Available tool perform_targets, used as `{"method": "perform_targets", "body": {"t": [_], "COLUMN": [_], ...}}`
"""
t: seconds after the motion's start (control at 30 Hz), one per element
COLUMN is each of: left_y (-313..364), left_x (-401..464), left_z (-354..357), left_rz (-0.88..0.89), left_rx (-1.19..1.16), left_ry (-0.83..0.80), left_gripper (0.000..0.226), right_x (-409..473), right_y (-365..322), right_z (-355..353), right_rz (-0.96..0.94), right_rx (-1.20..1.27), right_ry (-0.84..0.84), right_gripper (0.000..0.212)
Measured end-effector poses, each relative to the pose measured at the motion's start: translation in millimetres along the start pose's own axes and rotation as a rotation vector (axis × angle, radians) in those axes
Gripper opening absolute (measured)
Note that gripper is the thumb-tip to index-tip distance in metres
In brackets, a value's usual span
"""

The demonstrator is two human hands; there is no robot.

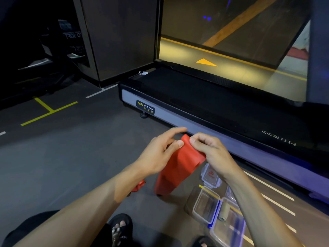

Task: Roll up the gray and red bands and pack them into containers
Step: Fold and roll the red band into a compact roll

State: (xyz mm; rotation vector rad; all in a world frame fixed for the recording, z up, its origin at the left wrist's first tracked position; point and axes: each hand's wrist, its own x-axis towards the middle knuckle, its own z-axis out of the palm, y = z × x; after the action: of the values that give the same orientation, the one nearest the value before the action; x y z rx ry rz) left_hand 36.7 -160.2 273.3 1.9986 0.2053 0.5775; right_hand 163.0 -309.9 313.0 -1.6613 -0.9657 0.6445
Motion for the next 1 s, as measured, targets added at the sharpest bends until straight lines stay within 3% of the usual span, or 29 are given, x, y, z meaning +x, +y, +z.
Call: {"method": "perform_targets", "body": {"t": [0.1, 0.27, 0.43, 0.67, 1.0], "left_y": [3, 6, 5, -2, -3], "left_x": [-1, -3, -1, -1, 0], "left_z": [-2, -1, -4, 1, 1], "left_rz": [0.048, 0.062, 0.01, -0.077, -0.076], "left_rx": [0.017, 0.105, 0.122, -0.021, -0.208], "left_ry": [-0.033, 0.003, 0.06, 0.053, -0.086], "left_gripper": [0.037, 0.013, 0.011, 0.032, 0.029], "right_x": [-1, -1, -2, 0, -1], "right_y": [2, 6, 10, 8, 5], "right_z": [-1, 2, 2, 5, -5], "right_rz": [0.014, 0.006, -0.107, -0.166, -0.15], "right_rx": [0.023, -0.052, -0.17, -0.285, -0.271], "right_ry": [-0.035, -0.079, -0.018, 0.065, 0.179], "right_gripper": [0.029, 0.05, 0.004, 0.012, 0.017]}}
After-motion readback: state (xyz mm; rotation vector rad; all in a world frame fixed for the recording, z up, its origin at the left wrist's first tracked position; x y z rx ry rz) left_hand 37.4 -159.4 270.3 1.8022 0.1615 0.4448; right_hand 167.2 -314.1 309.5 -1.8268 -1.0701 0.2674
